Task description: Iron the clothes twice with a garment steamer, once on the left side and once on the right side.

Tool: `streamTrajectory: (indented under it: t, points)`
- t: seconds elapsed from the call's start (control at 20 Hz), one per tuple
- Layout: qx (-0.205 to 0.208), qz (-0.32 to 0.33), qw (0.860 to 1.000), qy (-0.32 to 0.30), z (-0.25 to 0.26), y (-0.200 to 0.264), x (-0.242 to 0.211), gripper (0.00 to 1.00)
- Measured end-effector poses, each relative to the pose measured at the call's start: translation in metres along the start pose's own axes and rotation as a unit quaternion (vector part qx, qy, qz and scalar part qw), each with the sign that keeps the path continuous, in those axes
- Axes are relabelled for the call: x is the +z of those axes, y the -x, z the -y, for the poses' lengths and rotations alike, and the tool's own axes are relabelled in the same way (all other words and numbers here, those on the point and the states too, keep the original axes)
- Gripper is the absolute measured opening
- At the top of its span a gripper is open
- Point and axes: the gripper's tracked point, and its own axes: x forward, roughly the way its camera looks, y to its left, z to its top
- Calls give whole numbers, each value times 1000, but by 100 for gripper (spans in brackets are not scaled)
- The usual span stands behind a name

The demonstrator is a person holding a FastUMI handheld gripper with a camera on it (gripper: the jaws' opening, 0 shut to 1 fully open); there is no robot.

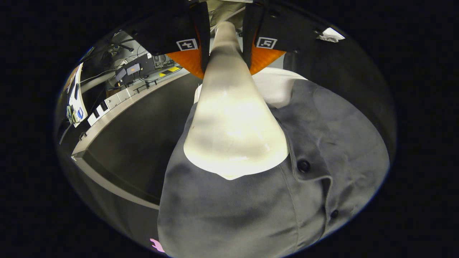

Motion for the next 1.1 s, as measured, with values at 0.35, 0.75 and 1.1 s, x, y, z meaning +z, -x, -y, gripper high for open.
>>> streamTrajectory:
  t: [0.35,0.75,1.1]
  points:
    - [43,91,995,0,-34,78,61,45]
    - [82,182,979,27,-101,153,138,45]
    - [76,219,972,27,-120,169,178,45]
